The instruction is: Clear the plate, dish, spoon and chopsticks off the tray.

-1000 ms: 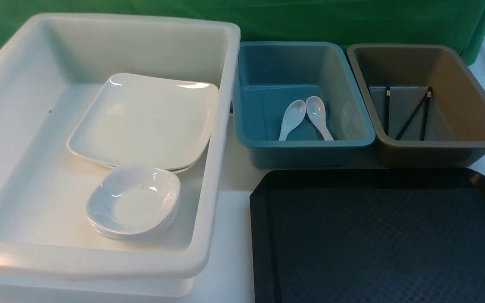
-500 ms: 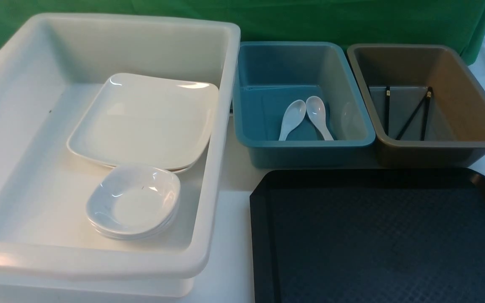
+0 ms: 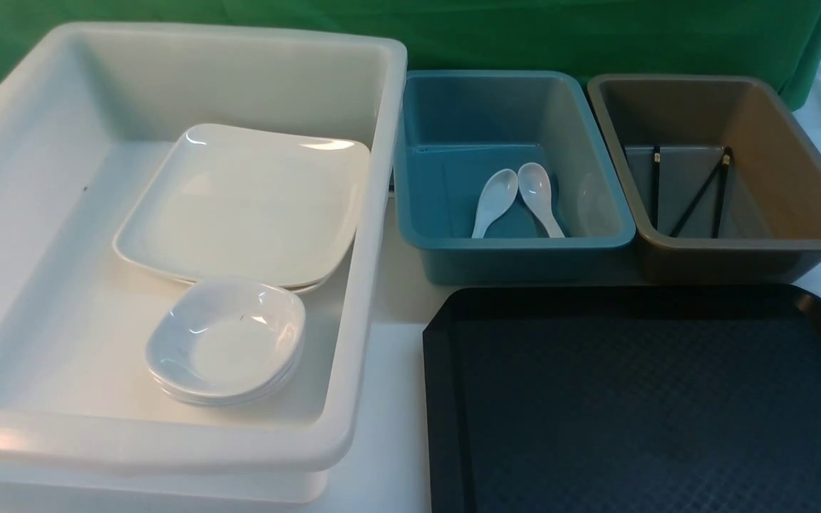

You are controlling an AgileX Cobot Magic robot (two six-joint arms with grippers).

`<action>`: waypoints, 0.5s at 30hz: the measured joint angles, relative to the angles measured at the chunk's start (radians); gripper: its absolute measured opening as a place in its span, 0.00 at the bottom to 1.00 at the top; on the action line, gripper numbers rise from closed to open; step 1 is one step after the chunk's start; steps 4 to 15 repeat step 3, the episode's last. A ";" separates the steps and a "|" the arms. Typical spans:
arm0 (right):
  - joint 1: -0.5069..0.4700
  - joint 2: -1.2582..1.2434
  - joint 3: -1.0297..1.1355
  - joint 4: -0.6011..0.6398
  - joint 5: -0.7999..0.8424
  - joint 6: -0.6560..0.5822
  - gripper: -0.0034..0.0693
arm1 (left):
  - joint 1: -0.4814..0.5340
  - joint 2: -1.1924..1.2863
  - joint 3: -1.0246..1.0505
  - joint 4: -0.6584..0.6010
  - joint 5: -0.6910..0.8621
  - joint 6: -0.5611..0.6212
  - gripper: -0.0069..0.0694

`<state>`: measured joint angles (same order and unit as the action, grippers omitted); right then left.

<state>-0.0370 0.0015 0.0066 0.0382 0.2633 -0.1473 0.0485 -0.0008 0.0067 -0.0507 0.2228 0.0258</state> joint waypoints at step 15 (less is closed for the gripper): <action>0.000 0.000 0.000 0.000 0.000 0.000 0.37 | 0.000 0.000 0.000 0.000 0.000 0.000 0.10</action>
